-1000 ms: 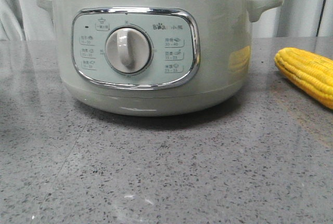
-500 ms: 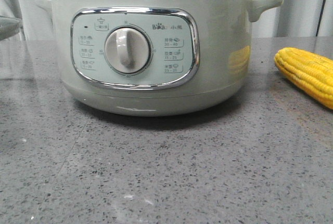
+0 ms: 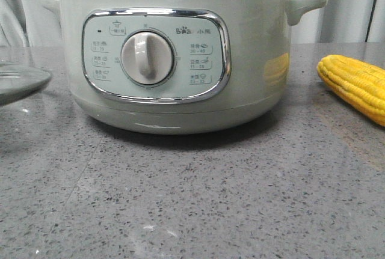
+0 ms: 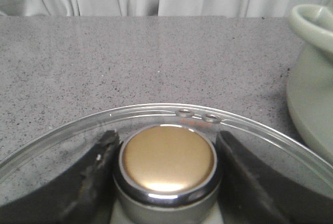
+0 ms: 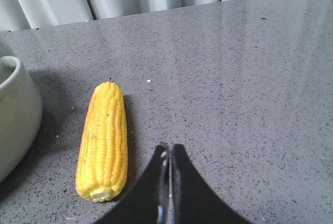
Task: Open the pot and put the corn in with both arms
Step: 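Carry the glass lid away from the pot and lower it onto the table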
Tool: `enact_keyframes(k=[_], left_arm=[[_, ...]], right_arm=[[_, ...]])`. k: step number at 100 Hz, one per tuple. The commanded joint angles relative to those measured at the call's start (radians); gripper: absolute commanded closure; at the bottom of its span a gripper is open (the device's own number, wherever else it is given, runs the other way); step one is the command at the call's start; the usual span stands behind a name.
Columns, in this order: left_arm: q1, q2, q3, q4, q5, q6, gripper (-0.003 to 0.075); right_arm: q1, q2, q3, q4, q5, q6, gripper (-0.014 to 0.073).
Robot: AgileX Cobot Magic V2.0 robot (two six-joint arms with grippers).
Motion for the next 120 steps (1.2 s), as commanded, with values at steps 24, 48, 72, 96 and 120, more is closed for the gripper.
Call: enact_keyframes(k=[24, 48, 72, 96, 120], left_arm=[[0.000, 0.093, -0.041, -0.002, -0.215, -0.006, 0.0741], [-0.001, 0.126, -0.041, 0.026, -0.223, -0.006, 0.0741], [-0.047, 0.171, -0.041, 0.118, -0.244, -0.006, 0.0741], [-0.051, 0.206, -0.041, 0.112, -0.244, -0.006, 0.0716], [-0.051, 0.207, -0.041, 0.110, -0.244, -0.006, 0.0446]], right_arm=[[-0.004, 0.018, -0.032, 0.002, -0.079, -0.008, 0.0657], [-0.004, 0.018, -0.032, 0.002, -0.079, -0.008, 0.0657], [-0.004, 0.018, -0.032, 0.002, -0.080, -0.008, 0.0657], [-0.004, 0.018, -0.032, 0.002, -0.080, -0.008, 0.0657], [-0.004, 0.018, -0.032, 0.002, -0.080, -0.008, 0.0657]])
